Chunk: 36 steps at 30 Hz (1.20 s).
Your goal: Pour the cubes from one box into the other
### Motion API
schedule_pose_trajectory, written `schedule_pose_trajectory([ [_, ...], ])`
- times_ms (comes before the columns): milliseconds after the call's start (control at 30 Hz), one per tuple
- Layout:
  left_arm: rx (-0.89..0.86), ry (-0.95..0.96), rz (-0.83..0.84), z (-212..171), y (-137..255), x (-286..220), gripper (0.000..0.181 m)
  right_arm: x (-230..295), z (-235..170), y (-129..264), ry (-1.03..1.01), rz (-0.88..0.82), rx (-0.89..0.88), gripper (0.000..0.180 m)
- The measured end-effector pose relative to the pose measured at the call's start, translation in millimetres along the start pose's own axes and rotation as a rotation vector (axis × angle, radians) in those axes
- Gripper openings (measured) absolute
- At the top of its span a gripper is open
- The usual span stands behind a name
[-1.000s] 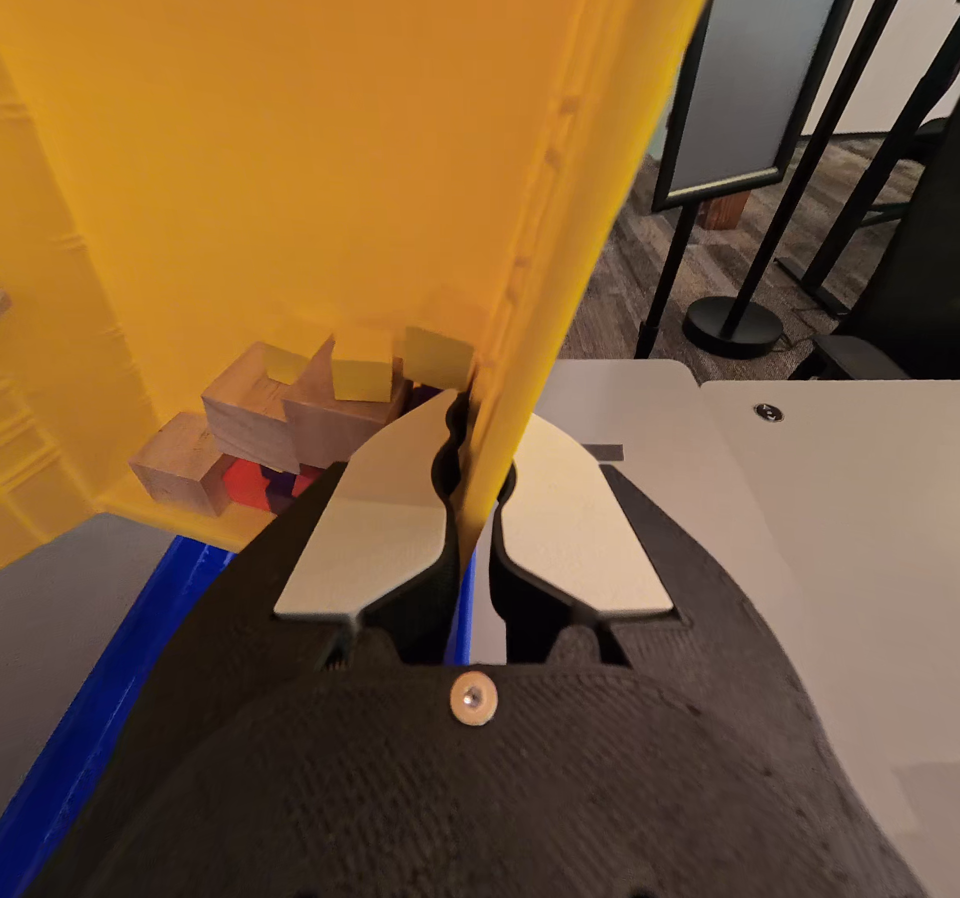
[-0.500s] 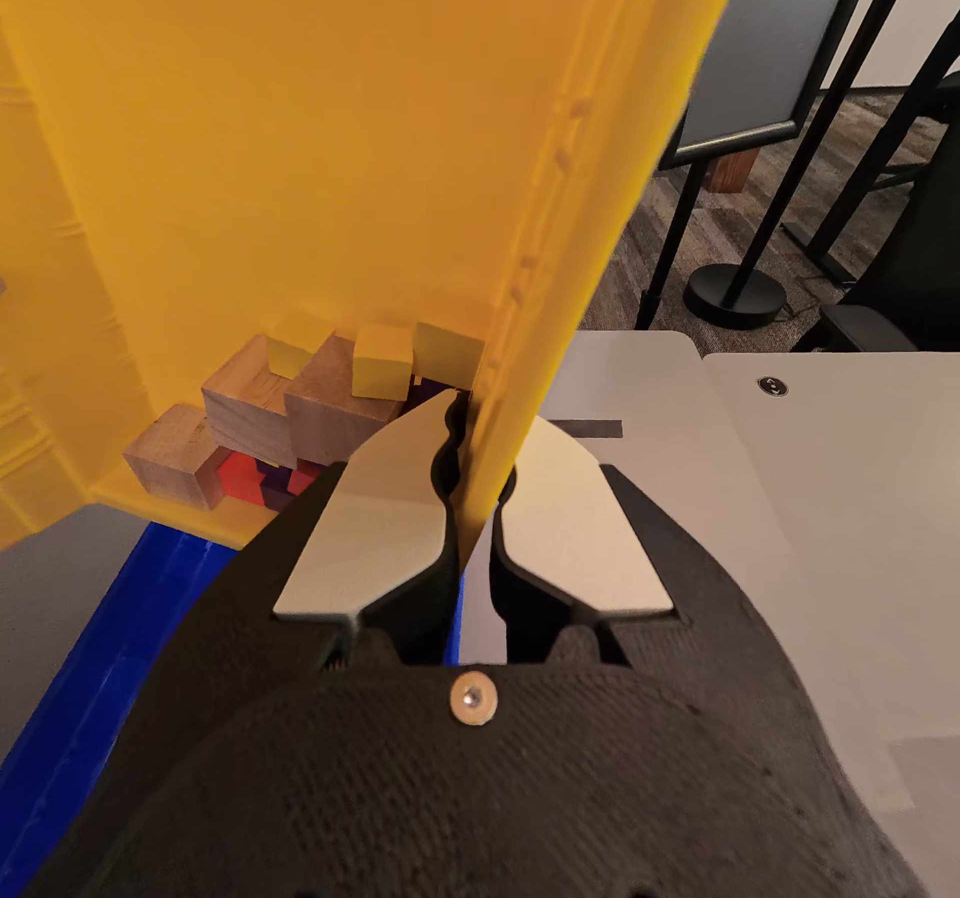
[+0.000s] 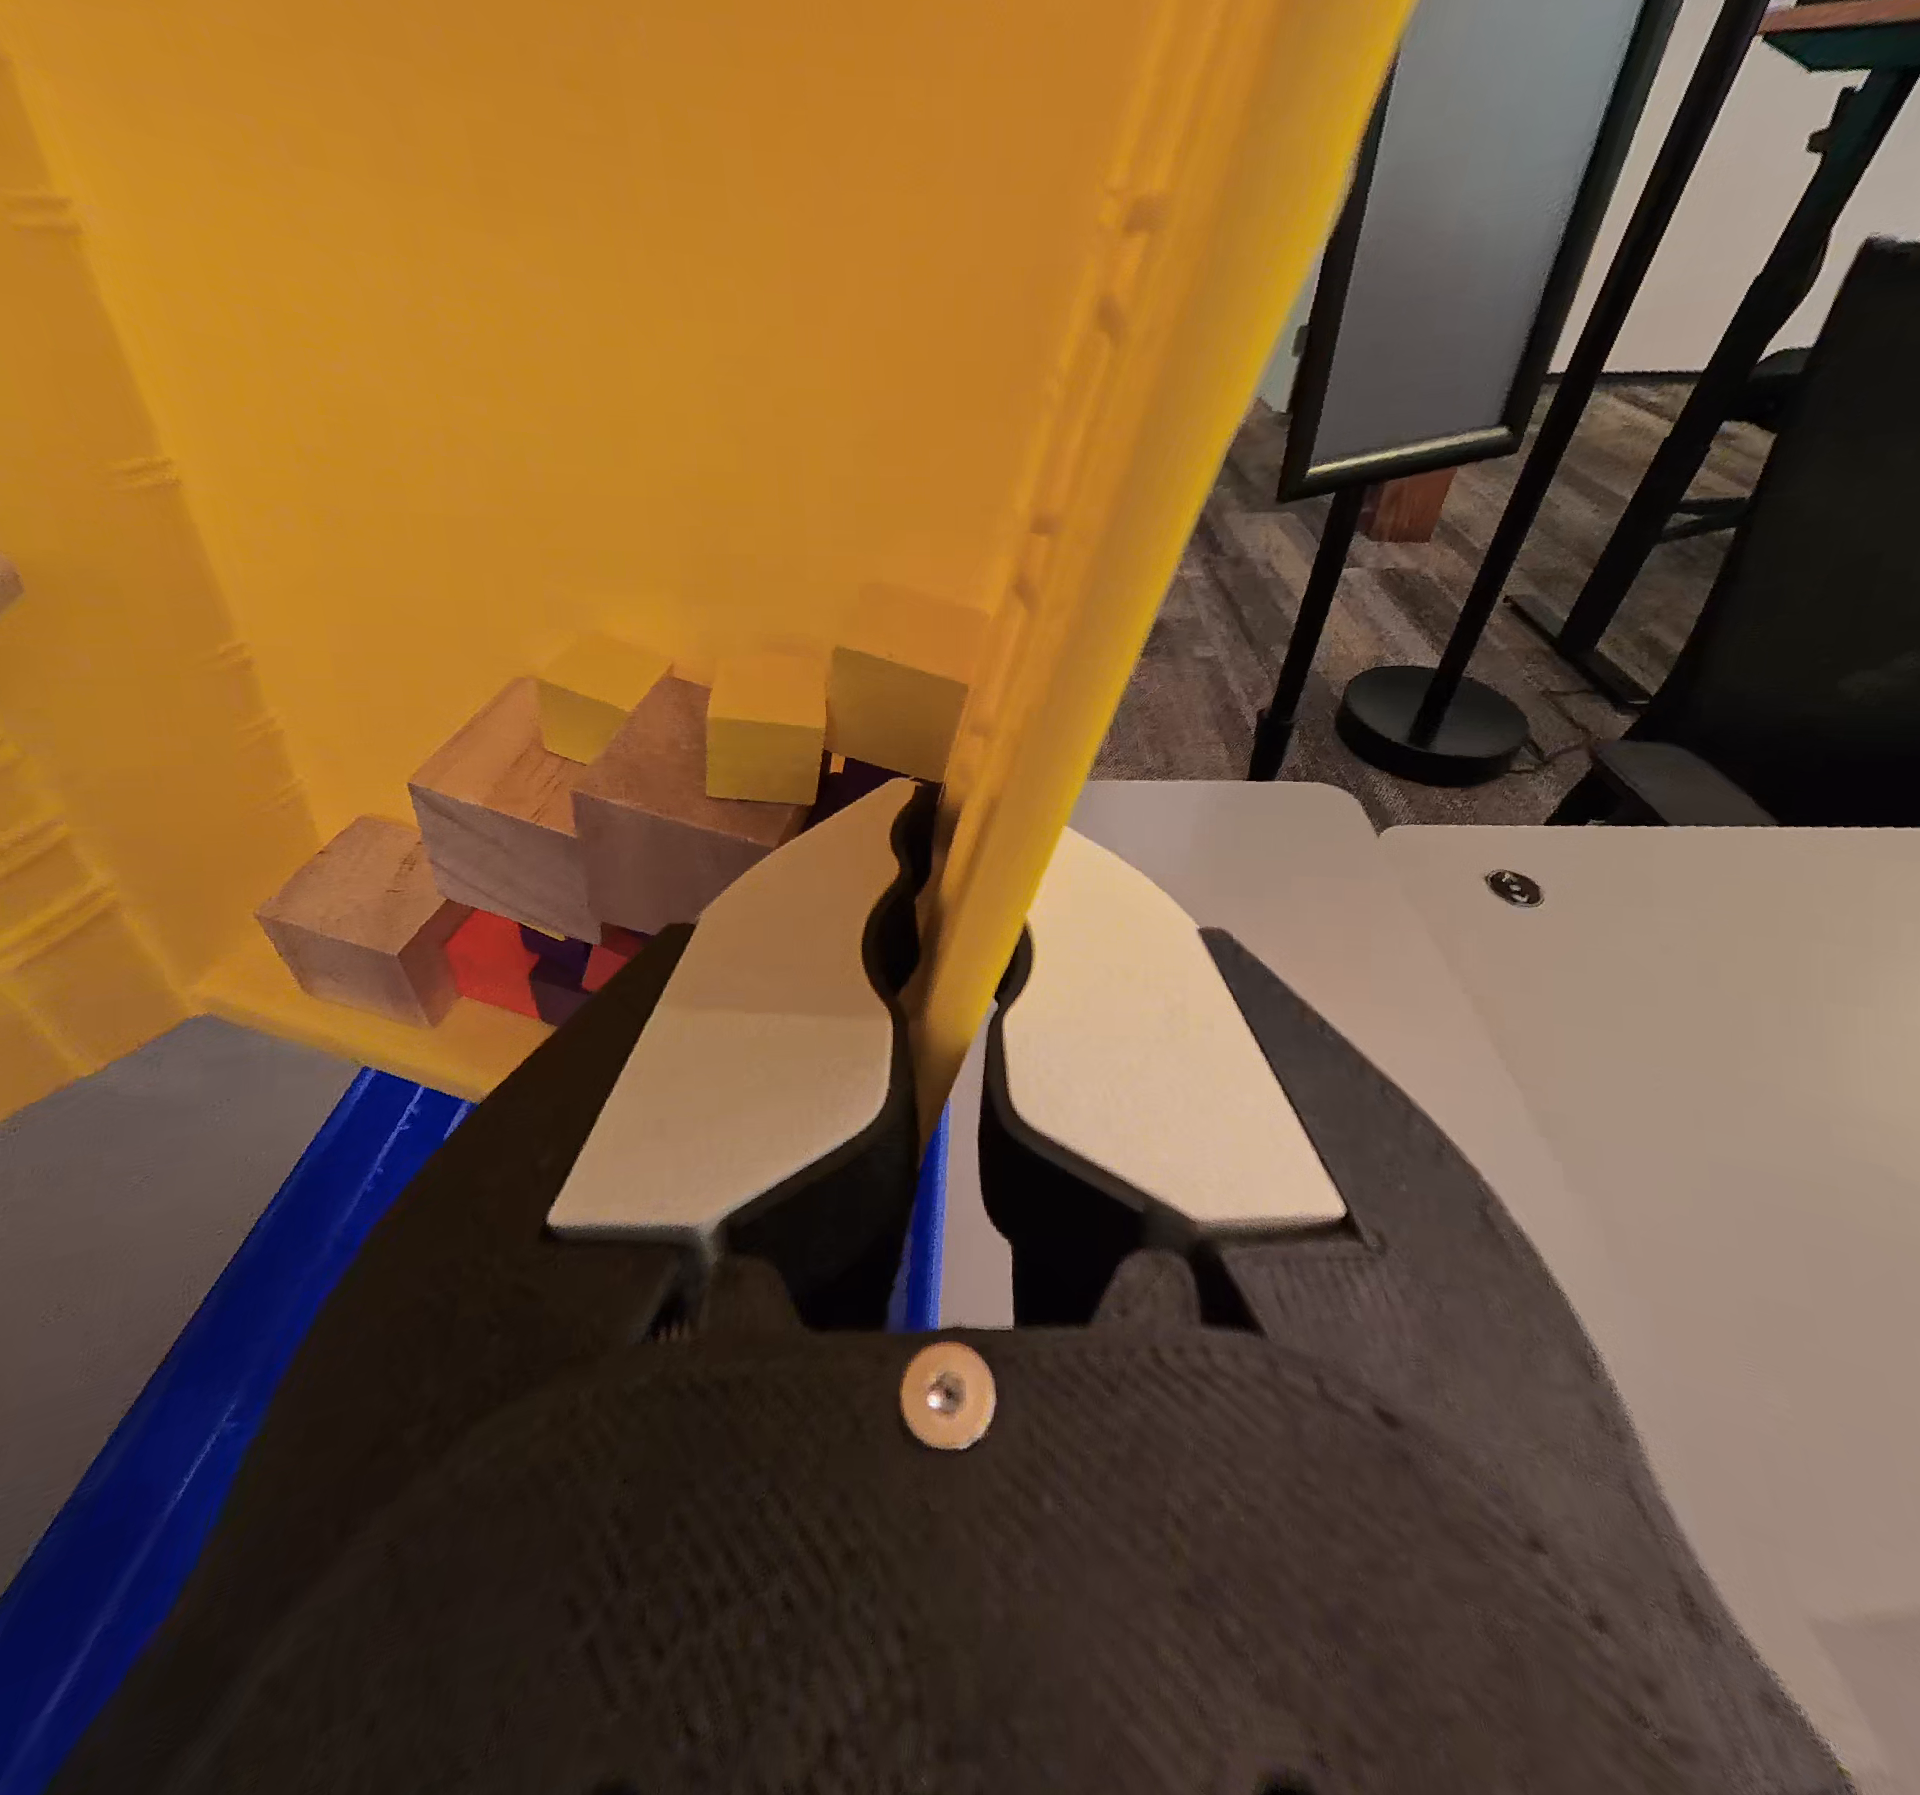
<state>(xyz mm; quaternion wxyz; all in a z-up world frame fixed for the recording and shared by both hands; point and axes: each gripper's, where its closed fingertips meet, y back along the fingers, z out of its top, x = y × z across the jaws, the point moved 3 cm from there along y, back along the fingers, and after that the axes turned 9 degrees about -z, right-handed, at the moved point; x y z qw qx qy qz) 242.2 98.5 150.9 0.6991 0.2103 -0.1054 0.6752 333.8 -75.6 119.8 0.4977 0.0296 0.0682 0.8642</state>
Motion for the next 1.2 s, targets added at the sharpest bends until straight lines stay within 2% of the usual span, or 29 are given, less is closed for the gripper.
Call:
schedule_pose_trajectory([
  [233, 0.019, 0.058, -0.011, -8.3, 3.0, 11.9, 0.011, 13.9, 1.3, -1.5, 0.019, -0.002, 0.016, 0.004],
  [333, 0.069, 0.035, 0.000, -16.5, -3.4, 12.8, 0.009, 15.3, -6.4, -6.6, 0.018, 0.004, 0.071, 0.005],
  [800, 0.099, 0.028, -0.025, -22.2, -18.5, 2.7, 0.011, 4.5, -21.8, -19.9, -0.010, 0.010, 0.106, 0.005],
  [1200, -0.027, 0.004, -0.035, -24.3, -19.3, 13.2, 0.011, 10.8, -13.5, -18.6, 0.016, -0.026, 0.011, 0.005],
])
